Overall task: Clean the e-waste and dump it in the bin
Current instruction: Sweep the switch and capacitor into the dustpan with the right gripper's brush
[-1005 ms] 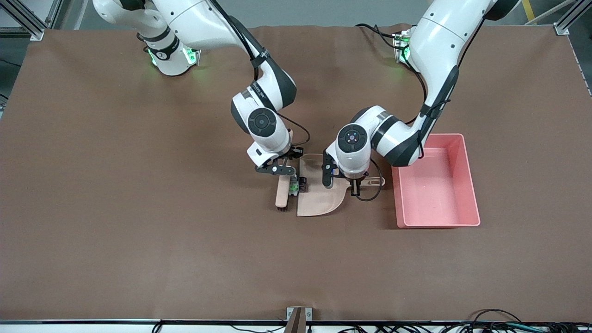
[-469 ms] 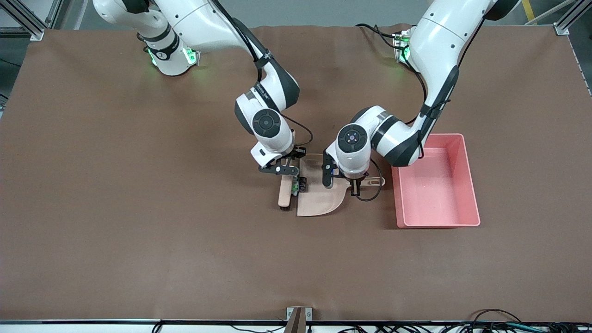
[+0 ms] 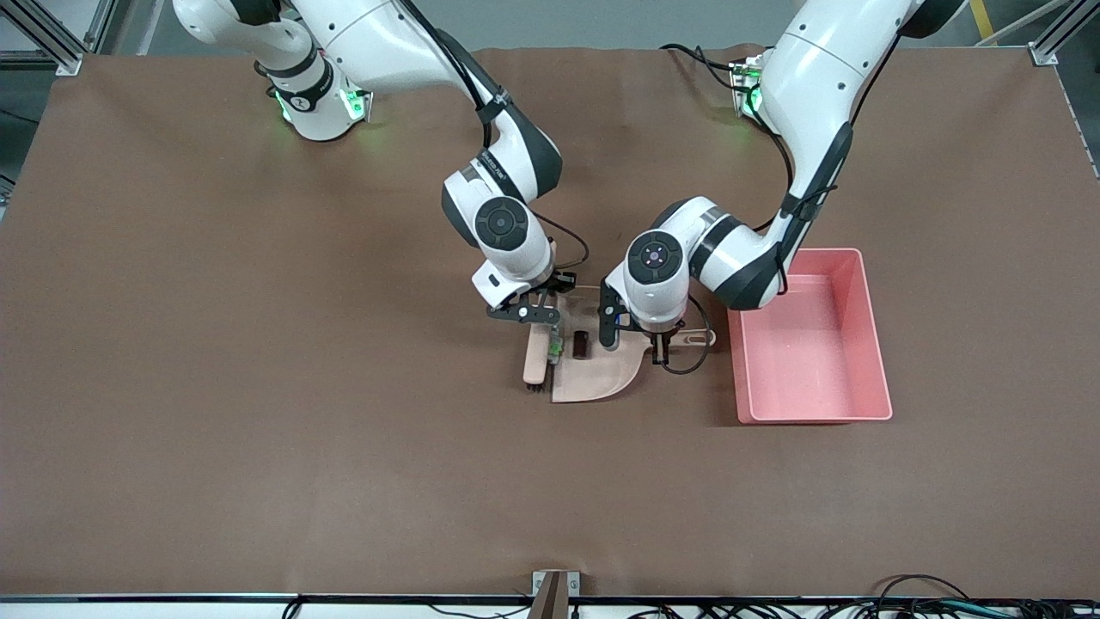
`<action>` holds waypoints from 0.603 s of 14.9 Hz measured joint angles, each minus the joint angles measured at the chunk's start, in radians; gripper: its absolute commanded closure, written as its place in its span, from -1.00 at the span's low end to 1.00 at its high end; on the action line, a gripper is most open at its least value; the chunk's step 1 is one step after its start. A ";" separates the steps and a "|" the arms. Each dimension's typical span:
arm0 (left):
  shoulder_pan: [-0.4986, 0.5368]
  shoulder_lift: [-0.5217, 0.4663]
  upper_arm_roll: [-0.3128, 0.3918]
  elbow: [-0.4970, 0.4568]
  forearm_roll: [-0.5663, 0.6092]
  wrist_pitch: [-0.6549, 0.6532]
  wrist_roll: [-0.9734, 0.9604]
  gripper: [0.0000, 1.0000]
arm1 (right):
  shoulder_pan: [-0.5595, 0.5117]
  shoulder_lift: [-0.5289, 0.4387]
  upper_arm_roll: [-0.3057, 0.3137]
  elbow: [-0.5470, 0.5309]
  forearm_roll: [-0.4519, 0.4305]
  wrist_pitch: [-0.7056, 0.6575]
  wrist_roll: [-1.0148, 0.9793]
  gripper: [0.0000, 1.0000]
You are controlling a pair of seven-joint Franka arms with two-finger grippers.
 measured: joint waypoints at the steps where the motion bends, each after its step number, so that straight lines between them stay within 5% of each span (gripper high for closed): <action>1: 0.000 0.000 0.000 0.000 0.000 0.000 0.000 0.79 | 0.003 0.004 0.001 0.005 0.000 0.000 0.007 1.00; 9: 0.000 0.000 0.000 0.001 0.000 -0.001 0.000 0.79 | 0.022 0.045 0.016 0.059 0.001 0.001 0.056 1.00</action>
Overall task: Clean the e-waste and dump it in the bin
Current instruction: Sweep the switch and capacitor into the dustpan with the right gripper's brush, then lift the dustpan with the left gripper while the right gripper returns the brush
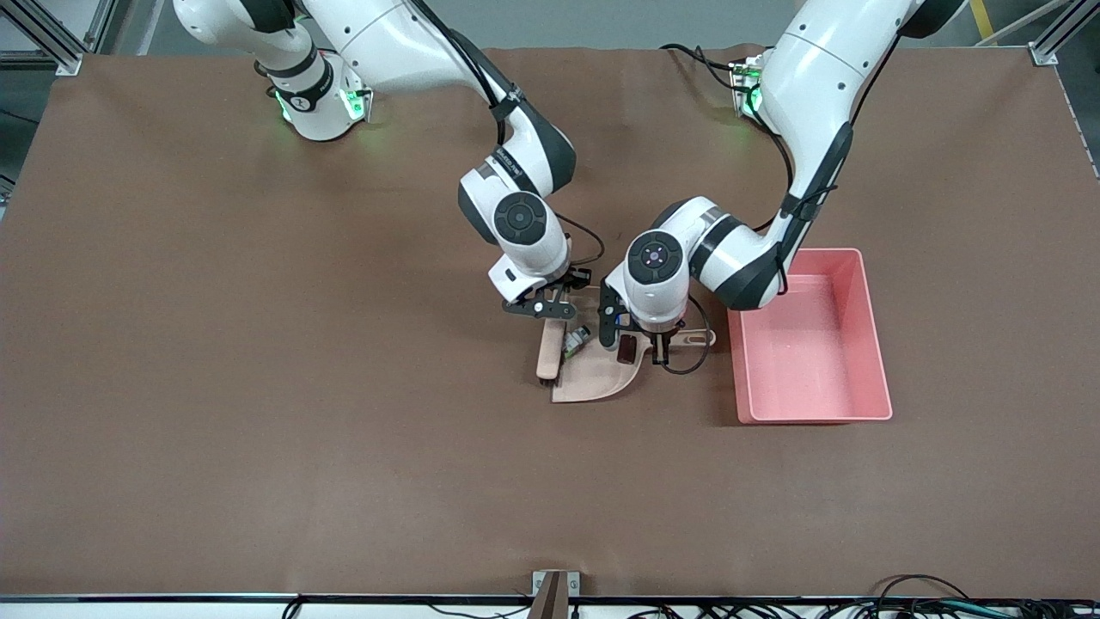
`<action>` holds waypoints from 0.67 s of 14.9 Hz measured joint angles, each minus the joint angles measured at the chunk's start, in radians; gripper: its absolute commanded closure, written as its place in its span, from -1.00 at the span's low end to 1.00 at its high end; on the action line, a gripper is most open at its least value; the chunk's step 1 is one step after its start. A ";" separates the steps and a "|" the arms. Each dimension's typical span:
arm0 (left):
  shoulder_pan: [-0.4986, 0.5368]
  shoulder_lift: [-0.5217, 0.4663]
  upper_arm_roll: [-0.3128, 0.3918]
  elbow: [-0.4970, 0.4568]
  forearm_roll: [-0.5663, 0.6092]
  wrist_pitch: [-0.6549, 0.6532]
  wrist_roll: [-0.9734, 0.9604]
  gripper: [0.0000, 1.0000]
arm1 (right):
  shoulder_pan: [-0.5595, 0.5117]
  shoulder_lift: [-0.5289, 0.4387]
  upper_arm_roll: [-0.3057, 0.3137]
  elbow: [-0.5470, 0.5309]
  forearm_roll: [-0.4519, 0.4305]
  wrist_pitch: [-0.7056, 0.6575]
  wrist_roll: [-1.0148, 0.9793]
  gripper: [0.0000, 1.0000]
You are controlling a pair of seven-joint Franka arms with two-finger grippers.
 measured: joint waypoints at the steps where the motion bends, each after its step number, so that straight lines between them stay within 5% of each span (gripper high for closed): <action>1: 0.000 0.000 0.000 0.000 0.000 0.000 0.000 0.79 | 0.002 0.004 0.001 0.005 0.000 0.001 0.005 1.00; 10: 0.001 0.000 0.000 0.000 0.000 0.000 0.000 0.79 | 0.030 0.036 0.008 0.064 0.001 0.000 0.094 1.00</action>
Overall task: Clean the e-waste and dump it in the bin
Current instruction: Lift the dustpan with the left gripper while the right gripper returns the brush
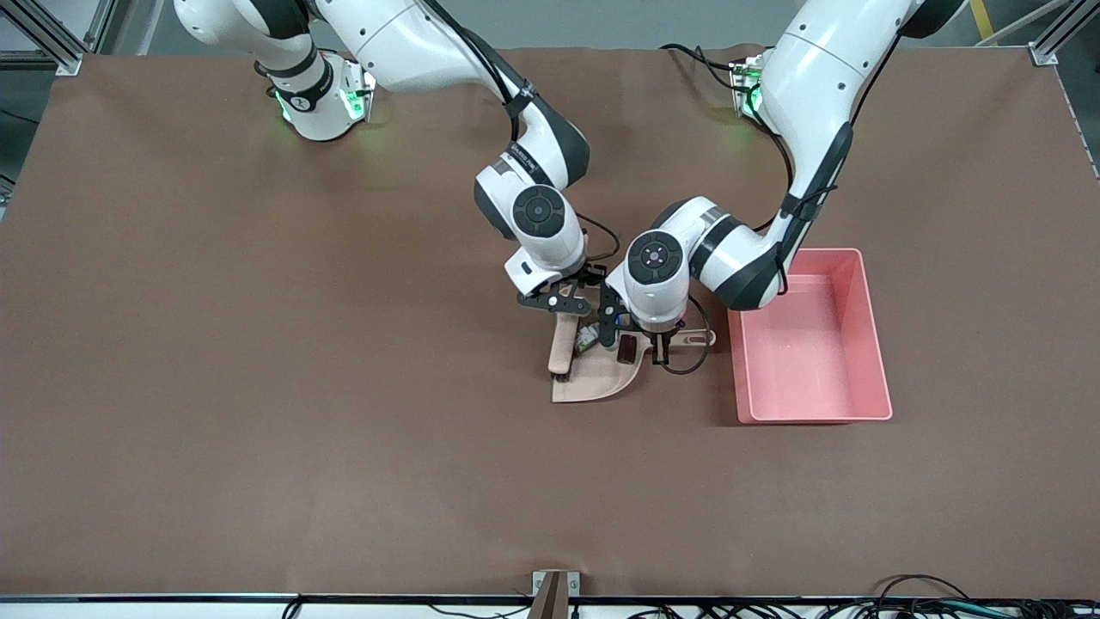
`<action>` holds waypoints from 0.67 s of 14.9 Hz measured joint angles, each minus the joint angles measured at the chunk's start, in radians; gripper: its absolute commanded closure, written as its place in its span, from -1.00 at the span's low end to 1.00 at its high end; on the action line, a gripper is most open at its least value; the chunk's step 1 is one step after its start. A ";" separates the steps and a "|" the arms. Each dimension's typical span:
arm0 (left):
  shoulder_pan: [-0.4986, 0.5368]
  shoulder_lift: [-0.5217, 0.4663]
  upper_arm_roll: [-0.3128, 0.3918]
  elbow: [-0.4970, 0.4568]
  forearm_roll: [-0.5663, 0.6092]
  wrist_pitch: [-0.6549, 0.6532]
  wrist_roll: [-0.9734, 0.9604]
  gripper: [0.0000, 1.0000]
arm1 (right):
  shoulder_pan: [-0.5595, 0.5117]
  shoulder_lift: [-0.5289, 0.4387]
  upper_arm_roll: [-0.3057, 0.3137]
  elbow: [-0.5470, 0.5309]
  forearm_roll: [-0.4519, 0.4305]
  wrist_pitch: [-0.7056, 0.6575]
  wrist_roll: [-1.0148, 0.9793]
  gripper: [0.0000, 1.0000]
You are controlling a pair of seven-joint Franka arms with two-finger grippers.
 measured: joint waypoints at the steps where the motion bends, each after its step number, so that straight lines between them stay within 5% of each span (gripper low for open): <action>1: 0.001 0.000 0.000 0.000 0.000 0.000 0.000 0.79 | 0.003 0.004 0.000 0.008 0.003 -0.001 0.005 1.00; 10: 0.002 0.001 0.000 0.001 0.000 0.000 0.000 0.79 | -0.121 -0.005 -0.012 -0.004 0.053 -0.063 -0.162 1.00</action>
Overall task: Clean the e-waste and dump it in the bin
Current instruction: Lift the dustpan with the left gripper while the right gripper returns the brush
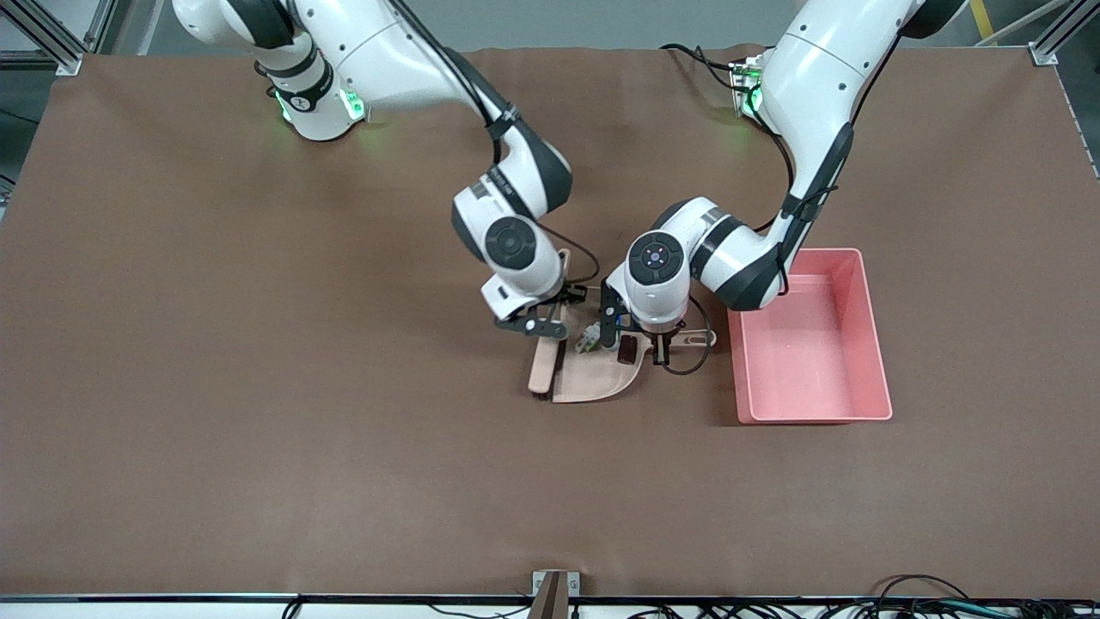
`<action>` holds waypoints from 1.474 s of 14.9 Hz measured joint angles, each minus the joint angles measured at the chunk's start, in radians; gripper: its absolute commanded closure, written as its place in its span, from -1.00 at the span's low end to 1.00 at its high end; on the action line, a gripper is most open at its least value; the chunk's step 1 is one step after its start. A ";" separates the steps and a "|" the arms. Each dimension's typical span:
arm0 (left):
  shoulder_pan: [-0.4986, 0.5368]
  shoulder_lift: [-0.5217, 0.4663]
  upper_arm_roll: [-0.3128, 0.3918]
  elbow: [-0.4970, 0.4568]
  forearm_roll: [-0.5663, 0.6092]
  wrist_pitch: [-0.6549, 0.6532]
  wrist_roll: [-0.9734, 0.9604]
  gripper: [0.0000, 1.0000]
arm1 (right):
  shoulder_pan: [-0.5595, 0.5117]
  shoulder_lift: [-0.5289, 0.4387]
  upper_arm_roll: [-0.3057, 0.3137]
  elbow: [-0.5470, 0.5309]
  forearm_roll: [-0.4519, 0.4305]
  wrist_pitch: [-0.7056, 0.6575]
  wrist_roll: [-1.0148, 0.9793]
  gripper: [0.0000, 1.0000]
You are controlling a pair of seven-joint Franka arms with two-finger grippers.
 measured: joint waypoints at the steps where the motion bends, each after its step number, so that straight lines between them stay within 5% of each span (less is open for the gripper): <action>1: 0.000 0.000 0.000 0.000 0.000 0.000 0.000 0.79 | -0.023 -0.015 0.000 -0.017 0.005 -0.003 -0.030 1.00; 6: 0.001 0.001 -0.002 0.003 0.000 0.000 0.000 0.84 | -0.111 -0.187 -0.005 -0.222 0.007 0.007 -0.111 1.00; 10: 0.004 0.001 -0.021 0.011 0.000 0.026 0.000 0.90 | -0.207 -0.429 -0.034 -0.491 -0.008 0.044 -0.251 1.00; 13: 0.010 0.001 -0.032 0.028 0.000 0.046 0.000 0.93 | -0.347 -0.567 -0.043 -0.651 -0.110 0.046 -0.357 1.00; 16: 0.058 -0.015 -0.067 0.054 -0.007 0.047 0.000 0.93 | -0.474 -0.636 -0.044 -0.750 -0.241 0.052 -0.403 1.00; 22: 0.252 -0.127 -0.165 0.062 -0.011 -0.040 0.000 0.93 | -0.749 -0.678 -0.044 -0.857 -0.316 0.058 -0.682 1.00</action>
